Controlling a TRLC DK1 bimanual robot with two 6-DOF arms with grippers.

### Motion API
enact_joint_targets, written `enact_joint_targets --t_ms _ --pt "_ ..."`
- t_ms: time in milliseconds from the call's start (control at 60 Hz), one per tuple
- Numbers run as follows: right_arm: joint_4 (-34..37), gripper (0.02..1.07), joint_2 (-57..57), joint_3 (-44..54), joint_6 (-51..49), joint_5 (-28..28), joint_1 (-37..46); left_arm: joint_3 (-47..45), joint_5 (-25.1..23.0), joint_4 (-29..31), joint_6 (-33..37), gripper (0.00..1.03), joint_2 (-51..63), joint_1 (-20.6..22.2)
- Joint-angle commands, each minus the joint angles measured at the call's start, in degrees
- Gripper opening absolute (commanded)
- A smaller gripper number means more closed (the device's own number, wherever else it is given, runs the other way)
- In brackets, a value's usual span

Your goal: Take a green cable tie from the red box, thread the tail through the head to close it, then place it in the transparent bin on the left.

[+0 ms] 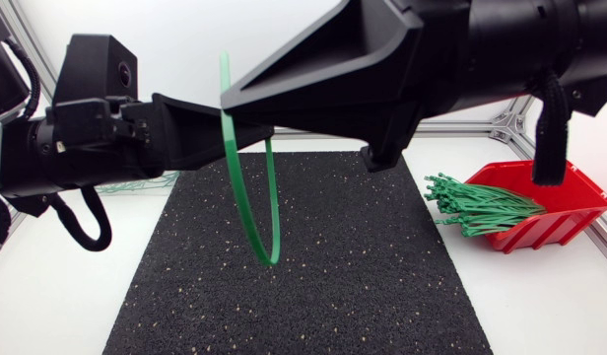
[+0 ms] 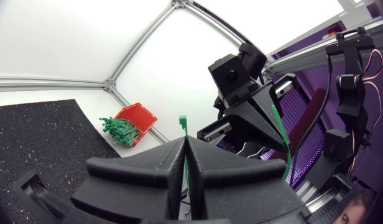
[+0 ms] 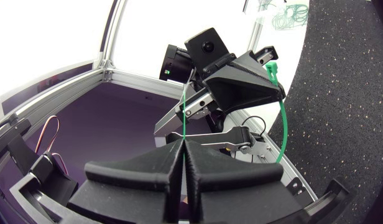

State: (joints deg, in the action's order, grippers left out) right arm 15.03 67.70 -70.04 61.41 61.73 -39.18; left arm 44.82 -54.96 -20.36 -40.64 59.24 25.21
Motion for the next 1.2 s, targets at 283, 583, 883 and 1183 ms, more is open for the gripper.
enact_joint_targets --t_ms 283,583,883,1183 --pt "8.53 0.08 2.61 -7.57 2.23 0.93 1.39 -0.96 0.55 0.14 1.88 0.04 -1.85 0.45" --pt "19.07 0.08 4.02 -10.56 3.63 0.58 2.62 -1.49 1.52 1.29 3.55 0.04 -2.99 0.45" --pt "25.67 0.08 6.13 -14.69 5.48 0.05 2.7 -1.93 2.49 2.17 4.87 0.04 -3.87 1.07" --pt "11.78 0.08 5.25 -9.32 23.41 -1.27 2.97 -2.37 2.58 2.34 4.96 0.04 -4.66 1.07"
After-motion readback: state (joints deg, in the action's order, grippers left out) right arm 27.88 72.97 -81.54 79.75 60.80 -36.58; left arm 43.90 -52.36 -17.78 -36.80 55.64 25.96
